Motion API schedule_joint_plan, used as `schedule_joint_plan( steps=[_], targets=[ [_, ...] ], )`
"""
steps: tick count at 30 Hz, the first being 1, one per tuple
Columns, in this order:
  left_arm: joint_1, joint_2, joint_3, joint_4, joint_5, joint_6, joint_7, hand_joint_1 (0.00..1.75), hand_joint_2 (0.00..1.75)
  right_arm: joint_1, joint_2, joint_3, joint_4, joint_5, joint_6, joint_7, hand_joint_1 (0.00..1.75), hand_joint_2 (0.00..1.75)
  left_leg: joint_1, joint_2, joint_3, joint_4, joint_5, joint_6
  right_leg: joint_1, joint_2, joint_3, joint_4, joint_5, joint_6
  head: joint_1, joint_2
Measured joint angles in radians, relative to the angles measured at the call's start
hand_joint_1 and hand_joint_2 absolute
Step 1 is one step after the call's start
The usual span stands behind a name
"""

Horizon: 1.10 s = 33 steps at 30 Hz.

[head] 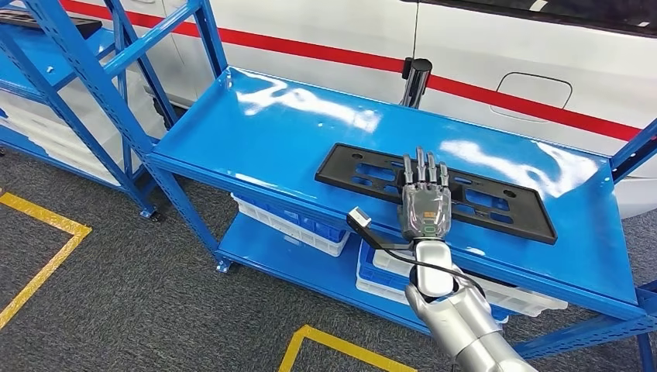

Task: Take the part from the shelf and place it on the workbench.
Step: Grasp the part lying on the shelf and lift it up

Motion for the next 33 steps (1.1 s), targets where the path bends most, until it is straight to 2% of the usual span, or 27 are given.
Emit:
schedule_joint_plan(
  steps=[12,13,14,16,17,19,22,33],
  targets=[
    [0.0,0.0,0.0,0.0,-0.002,0.002,0.0,0.0,0.0,-0.015,0.006,0.015,0.024,0.0,0.001,0.0,0.0,1.75,0.0,0.0,0.0,0.0,0.0,0.0,0.0,0.0,0.0,0.0,0.0,0.0,0.0,0.0],
    [0.0,0.0,0.0,0.0,-0.002,0.002,0.0,0.0,0.0,-0.016,0.007,0.015,0.025,0.0,0.002,0.0,0.1,1.75,0.0,0.0,0.0,0.0,0.0,0.0,0.0,0.0,0.0,0.0,0.0,0.0,0.0,0.0],
    [0.0,-0.001,0.0,0.0,-0.002,0.002,0.0,0.0,0.0,-0.016,0.008,0.016,0.025,0.0,0.004,0.0,0.43,1.75,0.0,0.0,0.0,0.0,0.0,0.0,0.0,0.0,0.0,0.0,0.0,0.0,0.0,0.0],
    [0.0,-0.001,0.0,0.0,-0.002,0.002,0.0,0.0,0.0,-0.02,0.01,0.021,0.029,0.0,0.015,0.0,1.19,1.75,0.0,0.0,0.0,0.0,0.0,0.0,0.0,0.0,0.001,0.0,0.0,0.0,0.0,0.0],
    [0.0,-0.001,0.0,0.0,-0.002,0.002,0.0,0.0,0.0,-0.023,0.012,0.027,0.031,0.0,0.023,0.001,1.49,1.75,0.0,0.0,0.0,0.0,0.0,0.0,0.0,0.0,0.001,0.0,0.0,0.0,0.0,0.0],
    [0.0,-0.001,0.0,0.0,-0.002,0.002,0.0,0.0,0.0,-0.028,0.016,0.042,0.038,0.0,0.039,0.004,1.61,1.75,0.0,0.0,0.0,0.0,0.0,0.0,0.0,0.0,0.0,0.0,0.0,0.0,0.0,0.0],
    [0.0,-0.001,0.002,0.0,-0.002,0.004,-0.002,0.0,0.0,-0.036,0.025,0.066,0.049,0.0,0.058,0.014,1.66,1.75,0.0,0.0,0.0,0.0,0.0,0.0,0.0,0.0,0.0,0.0,0.0,0.0,0.0,0.0],
    [-0.001,-0.003,0.004,0.0,-0.002,0.008,-0.003,0.0,0.0,-0.082,0.037,0.129,0.079,0.0,0.099,0.046,1.75,1.75,0.0,0.0,0.0,0.0,0.0,0.0,0.0,0.0,0.0,0.0,0.0,0.0,0.0,0.0]
  ],
)
